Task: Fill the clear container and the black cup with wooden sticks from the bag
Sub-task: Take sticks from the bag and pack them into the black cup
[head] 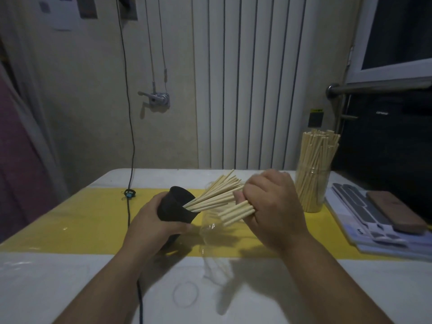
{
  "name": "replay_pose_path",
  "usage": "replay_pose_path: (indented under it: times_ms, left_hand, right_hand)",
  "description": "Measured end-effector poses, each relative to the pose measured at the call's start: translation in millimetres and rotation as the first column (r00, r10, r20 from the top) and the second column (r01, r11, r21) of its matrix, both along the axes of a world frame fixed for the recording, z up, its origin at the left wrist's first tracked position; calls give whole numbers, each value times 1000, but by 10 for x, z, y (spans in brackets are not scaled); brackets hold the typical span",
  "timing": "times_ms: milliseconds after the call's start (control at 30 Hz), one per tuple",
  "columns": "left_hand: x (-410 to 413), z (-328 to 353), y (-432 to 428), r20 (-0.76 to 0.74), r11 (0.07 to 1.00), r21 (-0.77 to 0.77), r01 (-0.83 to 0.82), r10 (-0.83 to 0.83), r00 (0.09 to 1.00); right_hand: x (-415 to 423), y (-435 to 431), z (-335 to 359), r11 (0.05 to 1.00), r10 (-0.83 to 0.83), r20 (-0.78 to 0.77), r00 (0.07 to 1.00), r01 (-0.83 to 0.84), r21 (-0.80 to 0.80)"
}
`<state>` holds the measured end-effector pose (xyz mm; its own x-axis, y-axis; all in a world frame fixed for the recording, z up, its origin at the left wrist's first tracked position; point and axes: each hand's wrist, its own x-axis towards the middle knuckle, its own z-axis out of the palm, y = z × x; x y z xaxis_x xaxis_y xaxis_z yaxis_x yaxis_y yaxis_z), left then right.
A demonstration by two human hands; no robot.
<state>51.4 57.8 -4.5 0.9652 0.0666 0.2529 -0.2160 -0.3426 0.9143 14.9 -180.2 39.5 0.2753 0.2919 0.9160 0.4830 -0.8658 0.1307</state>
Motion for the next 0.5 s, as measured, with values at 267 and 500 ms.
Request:
replay_pose_path:
  times_ms: [267,500]
  left_hand:
    - [-25,29,-18,1,1000,15,5,-5,1000]
    - [-20,10,-11,5,999,35,1,-1,1000]
  right_hand:
    - [-79,37,-9,959,39,62,997,-55,278]
    - [-55,135,-75,818,220,56,974,-216,533]
